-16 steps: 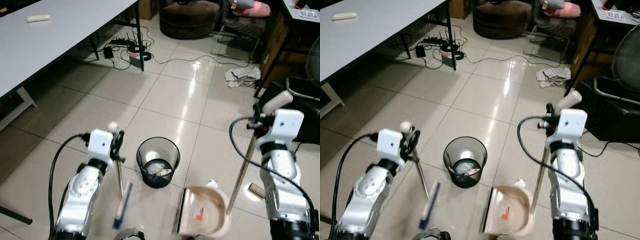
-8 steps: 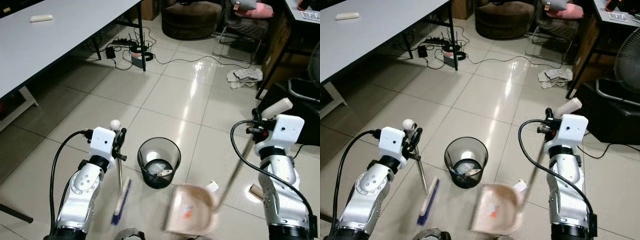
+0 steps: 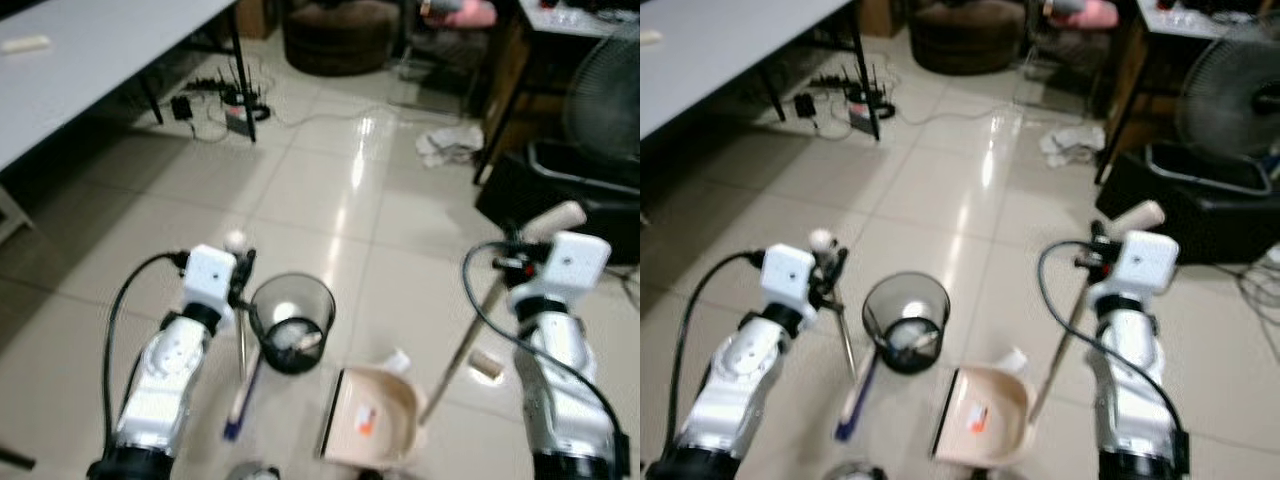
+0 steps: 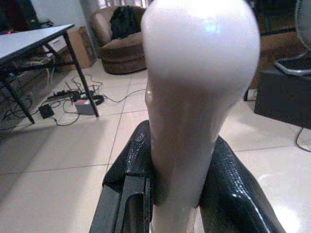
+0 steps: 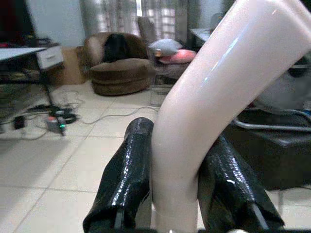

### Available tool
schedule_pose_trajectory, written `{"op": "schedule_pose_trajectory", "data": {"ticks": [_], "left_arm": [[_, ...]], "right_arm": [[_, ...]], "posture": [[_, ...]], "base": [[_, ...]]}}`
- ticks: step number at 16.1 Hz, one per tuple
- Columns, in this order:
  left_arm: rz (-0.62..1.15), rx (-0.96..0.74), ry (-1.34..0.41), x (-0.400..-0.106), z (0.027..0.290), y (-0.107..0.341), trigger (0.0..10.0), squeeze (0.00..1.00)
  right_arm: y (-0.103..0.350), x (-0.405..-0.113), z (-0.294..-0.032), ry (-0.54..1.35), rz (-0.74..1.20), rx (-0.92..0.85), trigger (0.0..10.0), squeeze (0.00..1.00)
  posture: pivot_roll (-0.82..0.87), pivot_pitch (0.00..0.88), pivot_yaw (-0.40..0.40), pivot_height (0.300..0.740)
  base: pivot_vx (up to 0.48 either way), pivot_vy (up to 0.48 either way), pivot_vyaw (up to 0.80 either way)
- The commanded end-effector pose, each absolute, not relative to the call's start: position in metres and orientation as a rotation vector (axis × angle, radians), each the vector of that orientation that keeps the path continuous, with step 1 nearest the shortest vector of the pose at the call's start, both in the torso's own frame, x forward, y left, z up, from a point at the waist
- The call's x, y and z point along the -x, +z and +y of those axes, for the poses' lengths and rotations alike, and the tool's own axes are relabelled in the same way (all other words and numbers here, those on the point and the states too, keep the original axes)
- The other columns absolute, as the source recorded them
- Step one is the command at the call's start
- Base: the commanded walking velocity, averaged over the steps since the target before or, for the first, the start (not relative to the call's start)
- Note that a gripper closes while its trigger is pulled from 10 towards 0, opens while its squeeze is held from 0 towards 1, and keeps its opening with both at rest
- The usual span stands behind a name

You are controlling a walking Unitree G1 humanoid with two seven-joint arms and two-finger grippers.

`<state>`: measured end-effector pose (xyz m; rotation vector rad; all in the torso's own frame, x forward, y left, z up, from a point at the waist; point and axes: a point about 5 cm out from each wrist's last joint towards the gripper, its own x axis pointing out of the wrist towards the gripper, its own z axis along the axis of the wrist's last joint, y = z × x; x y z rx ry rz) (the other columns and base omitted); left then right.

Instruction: Sweep floor

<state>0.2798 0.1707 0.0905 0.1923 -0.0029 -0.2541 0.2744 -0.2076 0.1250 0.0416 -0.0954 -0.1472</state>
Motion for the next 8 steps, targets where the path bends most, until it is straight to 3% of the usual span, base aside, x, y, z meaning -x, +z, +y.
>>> {"op": "schedule_pose_trajectory", "data": {"ticks": [1, 8], "left_arm": [[-0.054, -0.205, -0.267, -0.2848, 0.1657, 0.1008, 10.0, 0.00], [-0.057, -0.194, -0.279, -0.2880, 0.1601, 0.1001, 10.0, 0.00]], "right_arm": [[0.1312, -0.2751, -0.2082, -0.148, -0.117, -0.051, 10.0, 0.00], [0.1355, -0.2729, -0.2146, -0.175, -0.126, -0.049, 10.0, 0.00]], "posture": [[0.06, 0.022, 0.026, 0.740], [0.01, 0.013, 0.043, 0.740]], "base": [[0.000, -0.277, 0.00], [0.000, -0.280, 0.00]]}}
